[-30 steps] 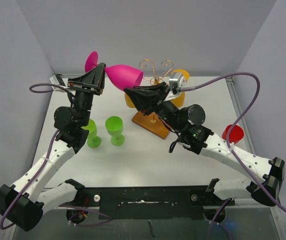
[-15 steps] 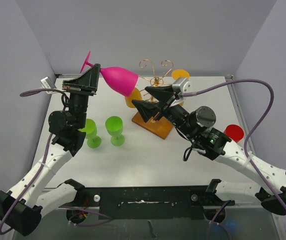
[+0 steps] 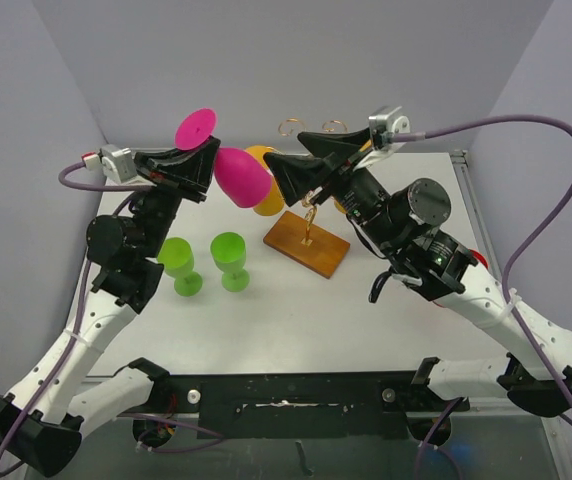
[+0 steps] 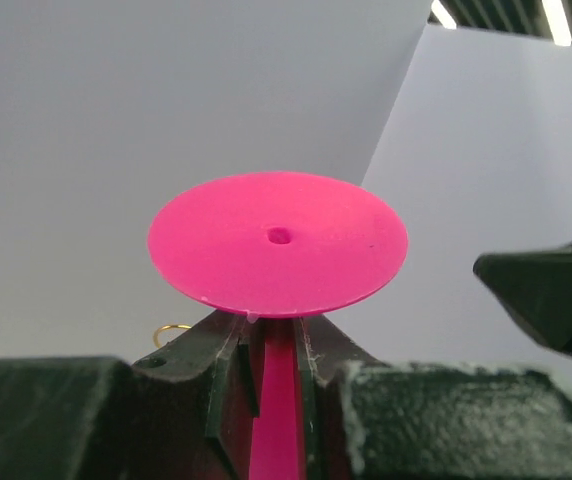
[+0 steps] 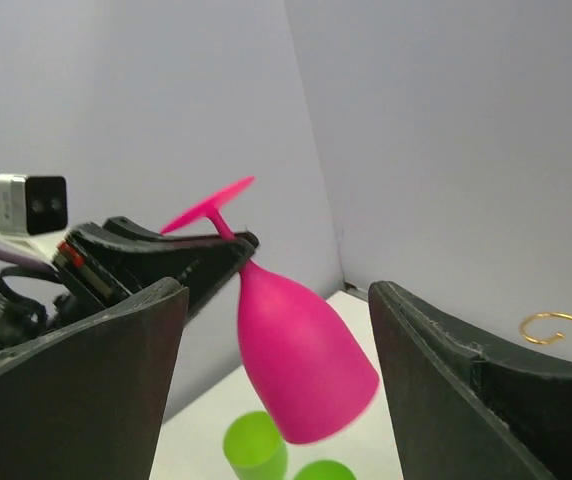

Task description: Place the wine glass upside down on the wine glass rack

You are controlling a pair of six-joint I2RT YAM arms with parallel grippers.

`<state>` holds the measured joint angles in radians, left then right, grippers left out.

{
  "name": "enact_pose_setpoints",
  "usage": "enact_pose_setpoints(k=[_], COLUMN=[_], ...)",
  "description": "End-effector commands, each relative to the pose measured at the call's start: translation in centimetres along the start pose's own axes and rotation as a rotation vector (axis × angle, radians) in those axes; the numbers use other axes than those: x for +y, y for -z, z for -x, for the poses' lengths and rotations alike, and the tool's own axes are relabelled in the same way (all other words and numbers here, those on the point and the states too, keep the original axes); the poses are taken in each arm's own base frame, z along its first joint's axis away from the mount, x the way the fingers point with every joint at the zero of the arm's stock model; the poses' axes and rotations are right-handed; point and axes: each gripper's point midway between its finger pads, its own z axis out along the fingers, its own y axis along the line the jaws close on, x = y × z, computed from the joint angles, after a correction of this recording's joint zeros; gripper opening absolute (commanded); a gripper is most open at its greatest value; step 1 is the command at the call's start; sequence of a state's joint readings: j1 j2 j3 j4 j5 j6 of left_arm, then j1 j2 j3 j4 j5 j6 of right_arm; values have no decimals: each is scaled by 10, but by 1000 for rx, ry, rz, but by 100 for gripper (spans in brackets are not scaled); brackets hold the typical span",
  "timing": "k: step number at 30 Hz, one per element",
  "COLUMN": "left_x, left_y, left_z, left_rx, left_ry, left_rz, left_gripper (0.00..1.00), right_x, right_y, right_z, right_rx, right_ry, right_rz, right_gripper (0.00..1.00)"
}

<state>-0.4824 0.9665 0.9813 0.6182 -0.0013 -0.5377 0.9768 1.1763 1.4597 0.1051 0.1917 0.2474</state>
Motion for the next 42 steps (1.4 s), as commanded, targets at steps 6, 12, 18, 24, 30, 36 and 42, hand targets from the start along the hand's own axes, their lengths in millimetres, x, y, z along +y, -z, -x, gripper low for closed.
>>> enact_pose_setpoints(k=[6,12,18,24,30,36,42], left_x=[-27,-28,-27,-38,-42,-43,-38], left_y=[5,13,18,26,32,34,34], left_z=[-4,-19,-26,-27,-28,-26,-17], left_rx=[134,191,205,190,181,169,137], left_ry=[-315,-347,-398,-428,-452,-467,-465], left_rz=[-183,-231,-262,-341,-375,-385,-327], left_gripper=[0,0,0,0,0,0,1], right_x=[44,53,32,28,35,36,40], right_y=[-25,-25,-29,-39,-43,-43,-41], right_z=[-9,-18,-23,-36,-46,-57,-51], right_rx=[109,131,106,154,213,265,269], right_ry=[-256,-295,-310,-353,-416,-511,-551], right_rz=[137,183,68,57,92,117,148], right_gripper=[74,72,66,58,43,25,0])
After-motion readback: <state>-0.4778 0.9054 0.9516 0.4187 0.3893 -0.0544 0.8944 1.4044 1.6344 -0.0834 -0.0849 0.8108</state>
